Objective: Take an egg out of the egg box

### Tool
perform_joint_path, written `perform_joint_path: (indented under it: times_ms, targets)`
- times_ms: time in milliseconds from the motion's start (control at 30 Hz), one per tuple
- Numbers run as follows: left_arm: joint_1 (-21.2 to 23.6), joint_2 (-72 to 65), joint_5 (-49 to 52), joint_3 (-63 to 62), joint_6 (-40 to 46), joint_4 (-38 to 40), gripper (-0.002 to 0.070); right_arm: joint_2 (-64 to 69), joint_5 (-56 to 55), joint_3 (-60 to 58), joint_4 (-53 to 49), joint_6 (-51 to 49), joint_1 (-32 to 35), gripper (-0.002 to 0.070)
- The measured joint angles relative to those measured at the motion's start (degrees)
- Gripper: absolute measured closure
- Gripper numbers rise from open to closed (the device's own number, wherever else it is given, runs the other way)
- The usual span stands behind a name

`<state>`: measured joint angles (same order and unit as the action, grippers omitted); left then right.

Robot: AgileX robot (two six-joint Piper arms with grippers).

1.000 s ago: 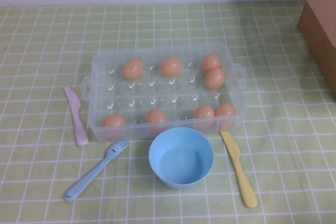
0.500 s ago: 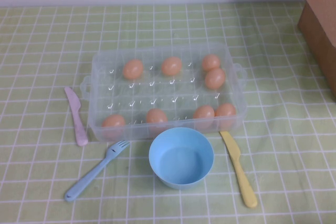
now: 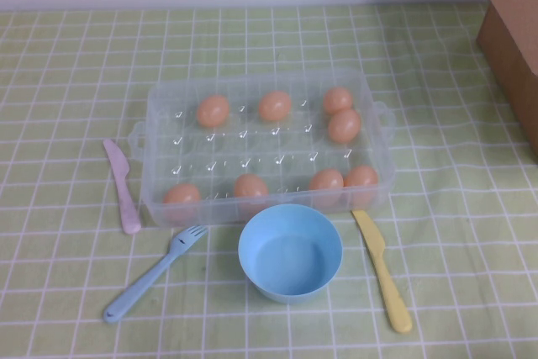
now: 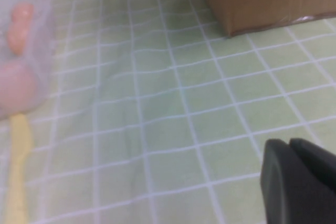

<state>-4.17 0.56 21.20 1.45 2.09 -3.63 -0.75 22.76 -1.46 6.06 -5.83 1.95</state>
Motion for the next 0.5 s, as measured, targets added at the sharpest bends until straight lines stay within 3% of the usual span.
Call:
perform_joint_path:
  times_ms: [333, 500]
  targets:
    - [0.00, 0.00, 0.00, 0.00, 0.00, 0.00, 0.0679, 0.00, -5.10, 0.00, 43.78, -0.32, 0.00, 0.0694]
    - [0.00, 0.00, 0.00, 0.00, 0.00, 0.00, 0.0679, 0.00, -5.64, 0.00, 49.19, 0.32, 0.00, 0.0694]
